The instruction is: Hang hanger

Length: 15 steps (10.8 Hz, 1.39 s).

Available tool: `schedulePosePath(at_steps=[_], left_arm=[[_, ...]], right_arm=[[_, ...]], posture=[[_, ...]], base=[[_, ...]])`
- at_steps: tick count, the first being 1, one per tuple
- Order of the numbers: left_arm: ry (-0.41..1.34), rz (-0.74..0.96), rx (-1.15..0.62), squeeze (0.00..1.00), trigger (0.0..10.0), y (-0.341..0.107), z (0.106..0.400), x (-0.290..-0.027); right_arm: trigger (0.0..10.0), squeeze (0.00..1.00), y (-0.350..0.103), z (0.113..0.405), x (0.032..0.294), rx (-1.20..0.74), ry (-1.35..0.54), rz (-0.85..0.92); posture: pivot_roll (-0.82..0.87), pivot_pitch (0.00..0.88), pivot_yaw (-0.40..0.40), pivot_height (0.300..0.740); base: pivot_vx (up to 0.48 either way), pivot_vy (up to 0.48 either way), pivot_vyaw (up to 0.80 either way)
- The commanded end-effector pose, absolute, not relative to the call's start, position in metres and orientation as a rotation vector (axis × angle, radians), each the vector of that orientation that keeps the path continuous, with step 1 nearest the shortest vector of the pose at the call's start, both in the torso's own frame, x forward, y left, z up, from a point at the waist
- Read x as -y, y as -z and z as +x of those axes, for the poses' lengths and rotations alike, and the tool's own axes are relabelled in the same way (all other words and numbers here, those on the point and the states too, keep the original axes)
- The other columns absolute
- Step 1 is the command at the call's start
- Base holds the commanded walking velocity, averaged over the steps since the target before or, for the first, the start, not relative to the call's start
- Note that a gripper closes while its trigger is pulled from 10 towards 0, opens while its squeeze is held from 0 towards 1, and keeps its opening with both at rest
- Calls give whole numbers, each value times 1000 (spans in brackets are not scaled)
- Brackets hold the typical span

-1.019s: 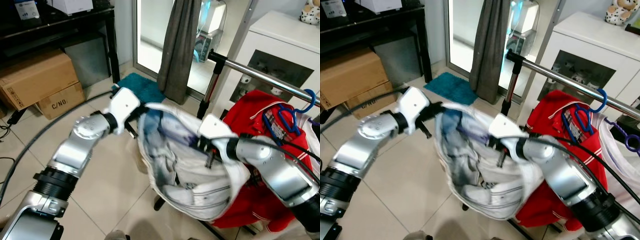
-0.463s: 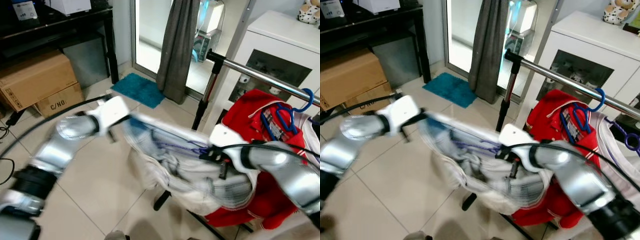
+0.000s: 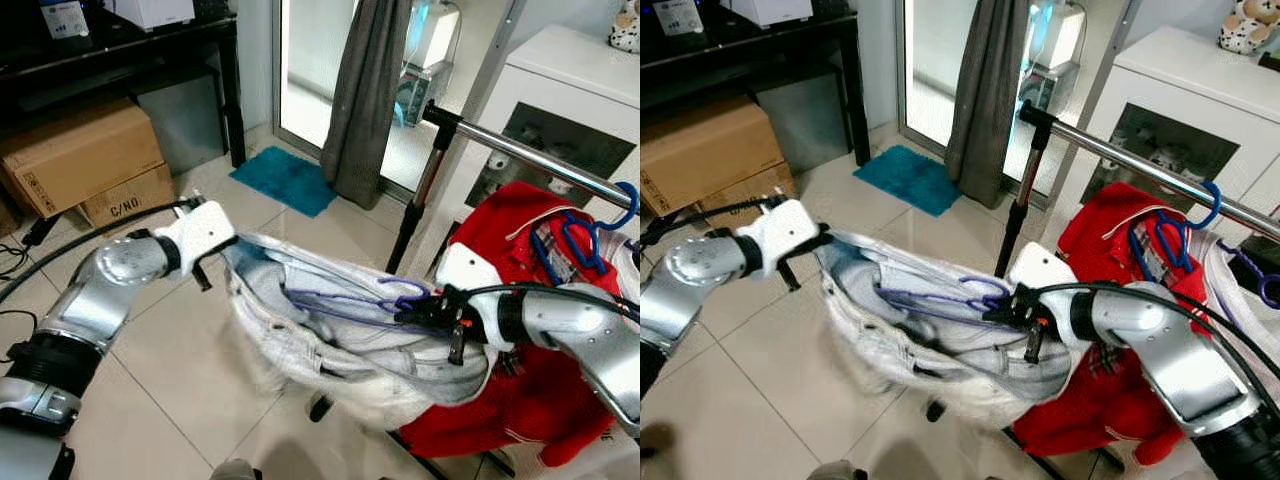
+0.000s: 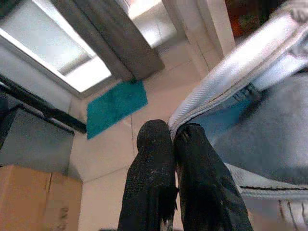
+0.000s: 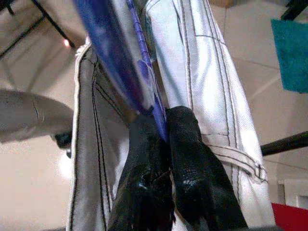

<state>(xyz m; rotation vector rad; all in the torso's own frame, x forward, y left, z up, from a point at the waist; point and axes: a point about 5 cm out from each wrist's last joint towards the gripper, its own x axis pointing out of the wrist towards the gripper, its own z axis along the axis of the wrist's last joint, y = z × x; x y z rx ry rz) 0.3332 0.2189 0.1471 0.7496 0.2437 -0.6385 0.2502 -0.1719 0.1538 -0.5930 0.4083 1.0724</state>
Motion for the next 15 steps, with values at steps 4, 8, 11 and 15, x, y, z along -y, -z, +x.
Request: schedulePosePath(at_steps=[4, 8, 11, 15], left_arm=[[602, 342, -69, 0, 0, -174, 323, -252], [741, 392, 22, 0, 0, -187, 330, -171], [514, 481, -18, 0, 0, -183, 339, -200], [227, 613, -110, 0, 0, -198, 351, -276]], right_arm=[[0, 0, -144, 257, 222, -496, -814, -515], [0, 0, -140, 285, 180, -445, -608, -352], [0, 0, -131, 266, 176, -407, -725, -304], [0, 0, -138, 243, 196, -395, -889, -292]], posture=[[8, 0, -40, 740], [14, 0, -46, 740], [7, 0, -35, 740], [17, 0, -32, 740]], base=[[0, 0, 0], [0, 0, 0], [0, 0, 0], [0, 0, 0]])
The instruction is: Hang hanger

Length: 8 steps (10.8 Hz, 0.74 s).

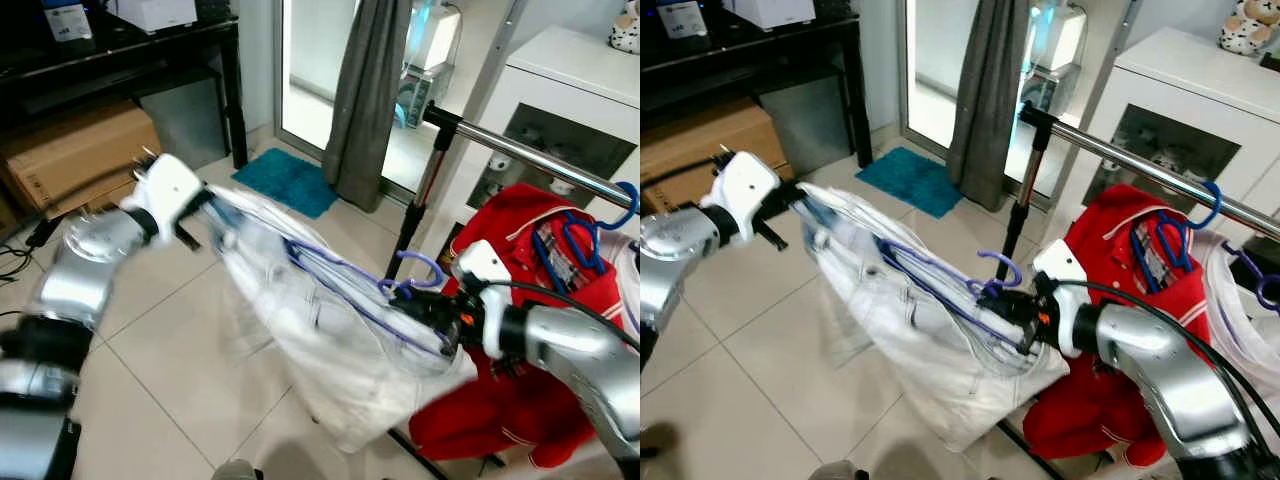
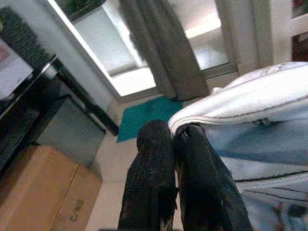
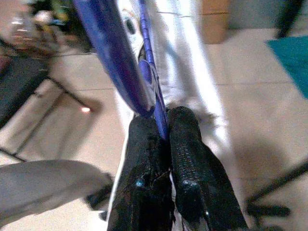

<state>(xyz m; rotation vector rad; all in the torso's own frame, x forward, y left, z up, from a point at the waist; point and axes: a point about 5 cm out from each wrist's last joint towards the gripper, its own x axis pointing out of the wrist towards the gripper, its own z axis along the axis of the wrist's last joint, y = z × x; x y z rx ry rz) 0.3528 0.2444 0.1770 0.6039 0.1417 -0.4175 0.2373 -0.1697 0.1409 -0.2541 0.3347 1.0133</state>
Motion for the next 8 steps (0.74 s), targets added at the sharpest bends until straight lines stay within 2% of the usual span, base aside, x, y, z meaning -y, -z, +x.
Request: schedulePosePath(at_steps=[1, 2, 3, 4, 5, 6, 8], left_arm=[[171, 588, -122, 0, 0, -201, 353, -291], [169, 462, -126, 0, 0, -196, 355, -293], [189, 414, -134, 0, 0, -189, 355, -291], [272, 386, -87, 0, 0, -188, 354, -277], [328, 351, -50, 0, 0, -191, 355, -267], [490, 373, -7, 0, 0, -195, 354, -236], [627, 477, 61, 0, 0, -205, 363, -178]], right_arm=[[0, 0, -140, 231, 189, -392, -987, -247], [0, 0, -143, 230, 183, -356, -990, -168], [0, 0, -141, 234, 186, -352, -931, -150], [0, 0, -132, 242, 200, -419, -778, -194], [0, 0, -130, 243, 205, -445, -736, -243], [0, 0, -126, 247, 203, -494, -691, -388], [0, 0, -123, 257, 162, -536, -827, -609]], posture=[[18, 0, -30, 740], [18, 0, -23, 740], [12, 0, -17, 740], [8, 0, -13, 740], [9, 0, -13, 740], [9, 2, -13, 740], [1, 4, -18, 740]], base=[[0, 0, 0], [0, 0, 0], [0, 0, 0], [0, 0, 0], [0, 0, 0], [0, 0, 0], [0, 0, 0]])
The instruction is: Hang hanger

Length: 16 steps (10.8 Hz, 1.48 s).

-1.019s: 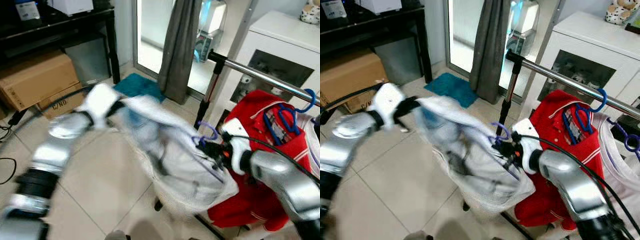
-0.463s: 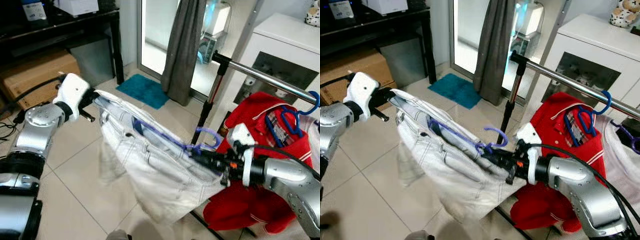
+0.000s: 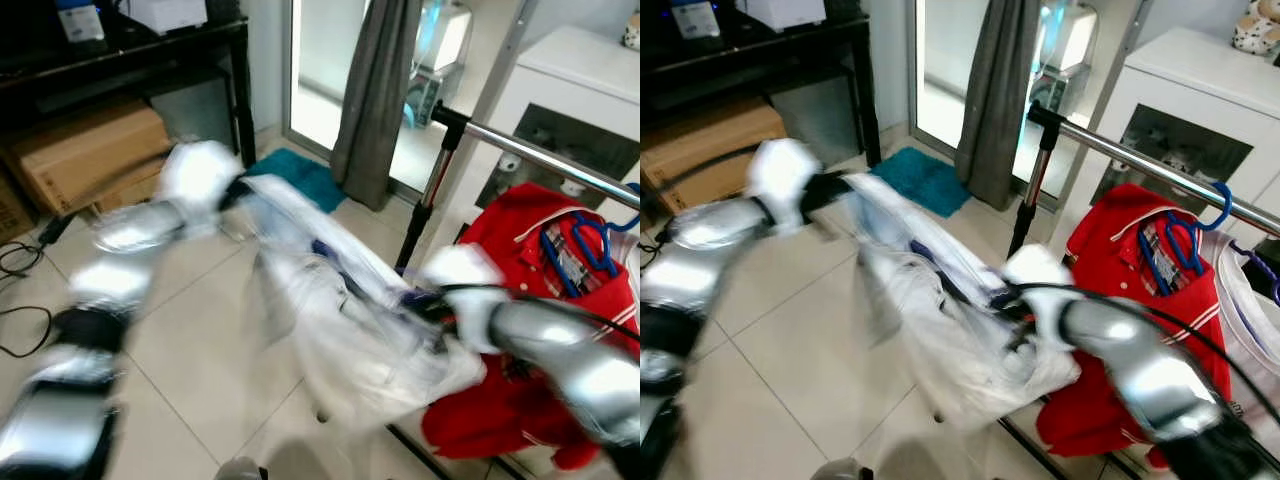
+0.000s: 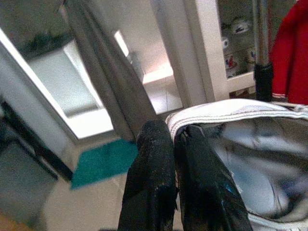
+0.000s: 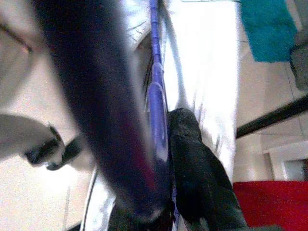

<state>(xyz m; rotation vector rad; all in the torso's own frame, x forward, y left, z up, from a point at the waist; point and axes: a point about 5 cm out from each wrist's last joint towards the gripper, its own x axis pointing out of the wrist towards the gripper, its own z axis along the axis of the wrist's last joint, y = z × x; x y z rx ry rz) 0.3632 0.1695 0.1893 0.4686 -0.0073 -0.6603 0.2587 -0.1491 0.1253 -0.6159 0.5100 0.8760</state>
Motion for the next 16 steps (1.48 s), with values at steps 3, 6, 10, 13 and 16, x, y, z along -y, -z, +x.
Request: schedulePosePath(at_steps=[3, 6, 10, 13, 16], left_arm=[[735, 545, 103, 0, 0, -202, 364, -124], [867, 591, 37, 0, 0, -169, 343, -88], [760, 902, -179, 0, 0, -128, 345, -138], [812, 884, -156, 0, 0, -122, 339, -124], [615, 960, -303, 0, 0, -106, 344, -189]], right_arm=[[0, 0, -100, 261, 128, -624, -936, -779], [0, 0, -102, 278, 120, -608, -802, -719], [0, 0, -121, 273, 137, -597, -829, -627], [0, 0, -142, 278, 132, -536, -848, -556], [0, 0, -153, 267, 158, -524, -841, -412]], posture=[[5, 4, -27, 740], [3, 4, -35, 740], [-2, 2, -37, 740], [-7, 6, -34, 740], [-7, 12, -37, 740]], base=[[0, 0, 0], [0, 0, 0], [0, 0, 0], [0, 0, 0], [0, 0, 0]])
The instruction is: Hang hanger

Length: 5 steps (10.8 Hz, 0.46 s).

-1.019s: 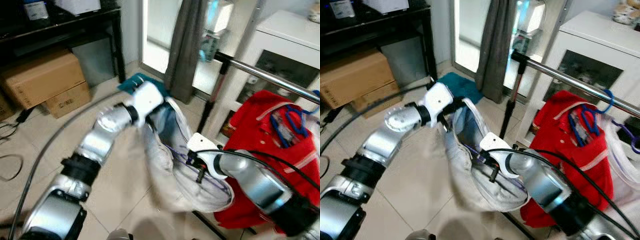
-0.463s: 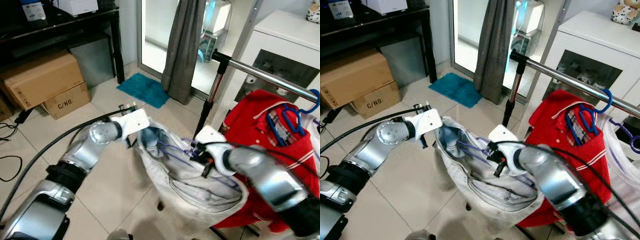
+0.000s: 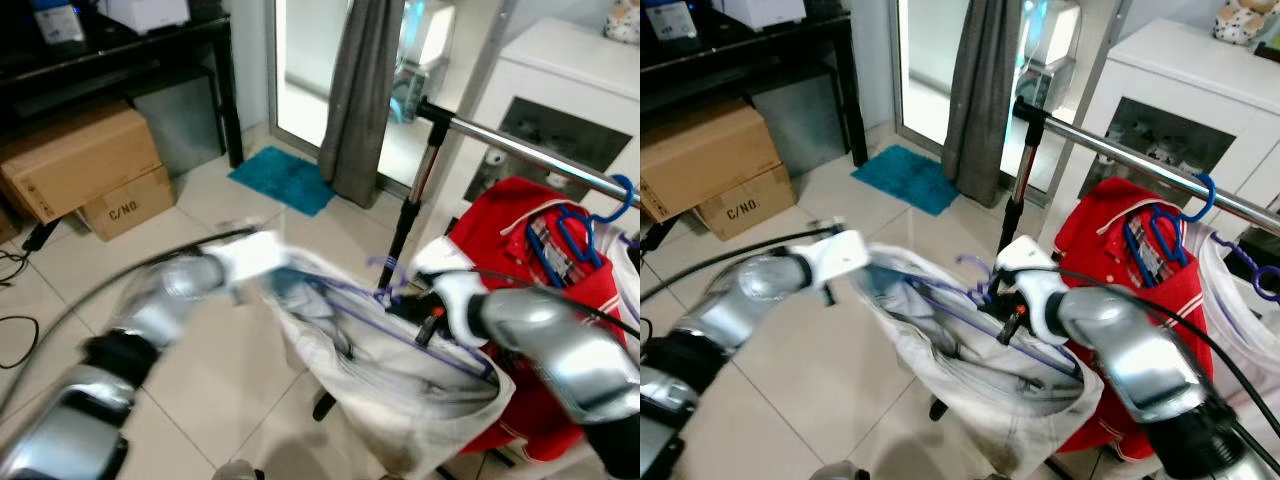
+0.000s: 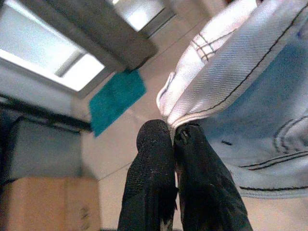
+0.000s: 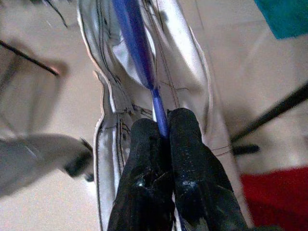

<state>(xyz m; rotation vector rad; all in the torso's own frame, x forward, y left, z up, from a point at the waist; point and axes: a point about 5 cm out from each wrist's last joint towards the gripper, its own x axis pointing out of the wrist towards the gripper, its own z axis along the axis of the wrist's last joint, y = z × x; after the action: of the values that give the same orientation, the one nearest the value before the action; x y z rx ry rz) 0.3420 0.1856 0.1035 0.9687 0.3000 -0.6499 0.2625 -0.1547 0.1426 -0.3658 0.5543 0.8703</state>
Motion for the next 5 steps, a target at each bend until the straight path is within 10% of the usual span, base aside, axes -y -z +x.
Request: schedulePosePath(at_steps=[1, 5], left_arm=[[503, 997, -358, 0, 0, -110, 344, -225], [319, 824, -405, 0, 0, -115, 338, -276]], right_arm=[[0, 0, -158, 264, 172, -490, -813, -308], [0, 0, -173, 245, 184, -323, -875, -26]], posture=[[-5, 13, -38, 740], [-7, 10, -28, 740]], base=[[0, 0, 0], [0, 0, 0]])
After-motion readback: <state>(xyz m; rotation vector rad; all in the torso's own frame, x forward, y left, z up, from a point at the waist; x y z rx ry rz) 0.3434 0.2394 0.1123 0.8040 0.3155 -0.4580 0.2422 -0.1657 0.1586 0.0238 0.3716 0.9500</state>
